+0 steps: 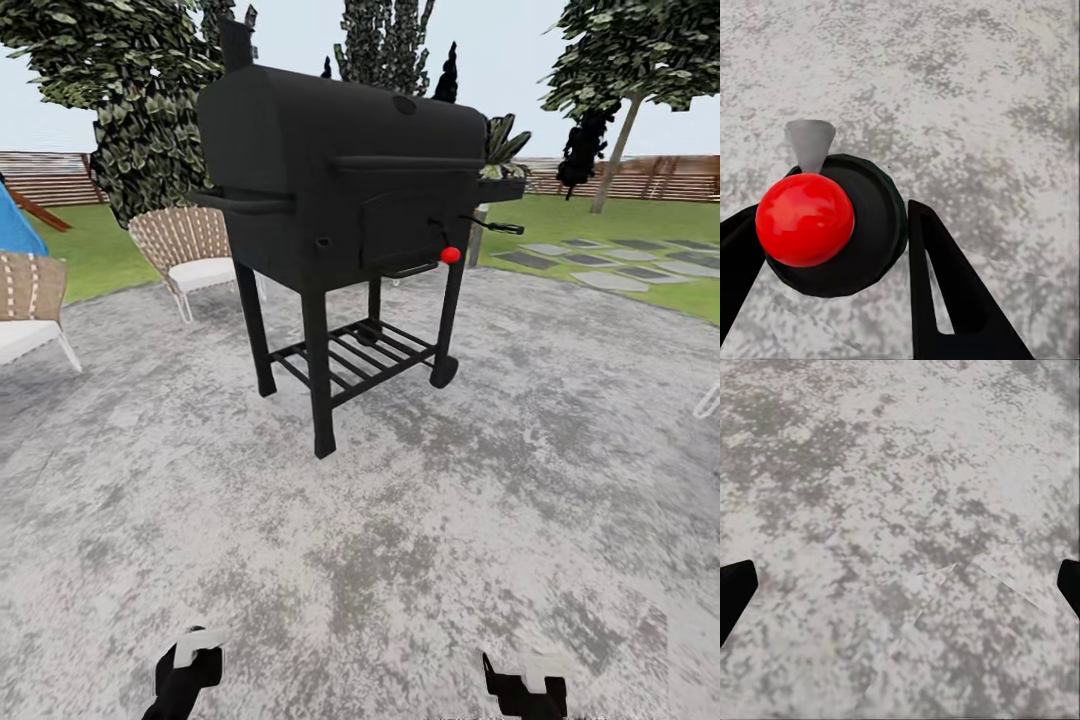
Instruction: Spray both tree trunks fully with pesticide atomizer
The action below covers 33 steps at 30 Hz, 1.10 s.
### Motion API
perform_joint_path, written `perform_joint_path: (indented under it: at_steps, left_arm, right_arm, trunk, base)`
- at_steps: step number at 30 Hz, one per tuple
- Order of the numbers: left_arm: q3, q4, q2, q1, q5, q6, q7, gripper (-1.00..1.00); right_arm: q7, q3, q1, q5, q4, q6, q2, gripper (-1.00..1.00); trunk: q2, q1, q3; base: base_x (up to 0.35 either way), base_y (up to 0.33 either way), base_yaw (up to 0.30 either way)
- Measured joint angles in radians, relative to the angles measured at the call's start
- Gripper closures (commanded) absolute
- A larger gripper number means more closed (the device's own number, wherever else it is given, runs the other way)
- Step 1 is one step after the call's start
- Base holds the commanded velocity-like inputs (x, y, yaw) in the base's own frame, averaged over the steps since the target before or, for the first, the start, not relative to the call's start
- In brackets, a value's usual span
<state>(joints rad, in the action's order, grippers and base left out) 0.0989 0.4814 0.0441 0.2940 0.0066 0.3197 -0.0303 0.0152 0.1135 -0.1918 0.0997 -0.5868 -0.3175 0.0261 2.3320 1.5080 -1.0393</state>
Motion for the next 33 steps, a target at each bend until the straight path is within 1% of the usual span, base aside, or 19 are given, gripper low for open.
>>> perform_joint_path:
  at_steps: [28, 33]
  left_arm:
    - [0.002, 0.002, 0.002, -0.001, 0.003, -0.001, 0.002, 1.0]
    - [0.001, 0.002, 0.001, -0.001, 0.001, -0.001, 0.004, 1.0]
  right_arm:
    - [0.0, 0.0, 0.0, 0.0, 0.0, 0.0, 0.0, -1.0]
    - [0.0, 0.0, 0.0, 0.0, 0.0, 0.0, 0.0, -1.0]
  trunk:
    - [0.0, 0.0, 0.014]
    - [0.0, 0.0, 0.014]
  base:
    - [0.0, 0.0, -0.266]
    - [0.108, 0.0, -0.277]
